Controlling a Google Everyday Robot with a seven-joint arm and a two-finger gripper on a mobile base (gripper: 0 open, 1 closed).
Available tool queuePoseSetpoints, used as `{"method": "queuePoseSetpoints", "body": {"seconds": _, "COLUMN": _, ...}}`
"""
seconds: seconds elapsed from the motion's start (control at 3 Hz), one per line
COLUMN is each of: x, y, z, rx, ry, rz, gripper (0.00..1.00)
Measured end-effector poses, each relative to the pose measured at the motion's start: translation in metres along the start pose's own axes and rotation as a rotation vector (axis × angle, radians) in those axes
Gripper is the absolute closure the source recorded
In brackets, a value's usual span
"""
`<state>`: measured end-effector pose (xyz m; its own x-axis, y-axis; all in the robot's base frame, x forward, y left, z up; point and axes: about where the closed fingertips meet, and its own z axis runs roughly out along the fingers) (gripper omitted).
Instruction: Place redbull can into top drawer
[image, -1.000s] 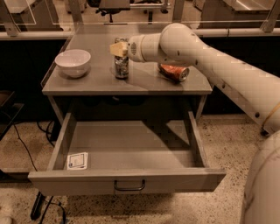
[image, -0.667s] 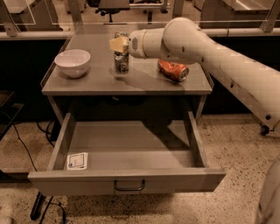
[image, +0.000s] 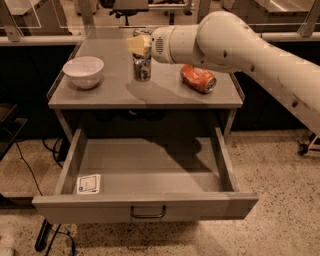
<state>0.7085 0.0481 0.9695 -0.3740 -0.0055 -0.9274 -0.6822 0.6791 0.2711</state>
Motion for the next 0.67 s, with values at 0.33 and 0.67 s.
{"method": "queuePoseSetpoints", "body": {"seconds": 0.33, "x": 0.004, "y": 0.010, "z": -0.023, "rx": 0.033, "ry": -0.001, "rz": -0.036, "gripper": 1.00}}
{"method": "queuePoseSetpoints", "body": {"seconds": 0.67, "x": 0.022, "y": 0.031, "z": -0.064, "rx": 0.086, "ry": 0.028, "rz": -0.060, "gripper": 1.00}}
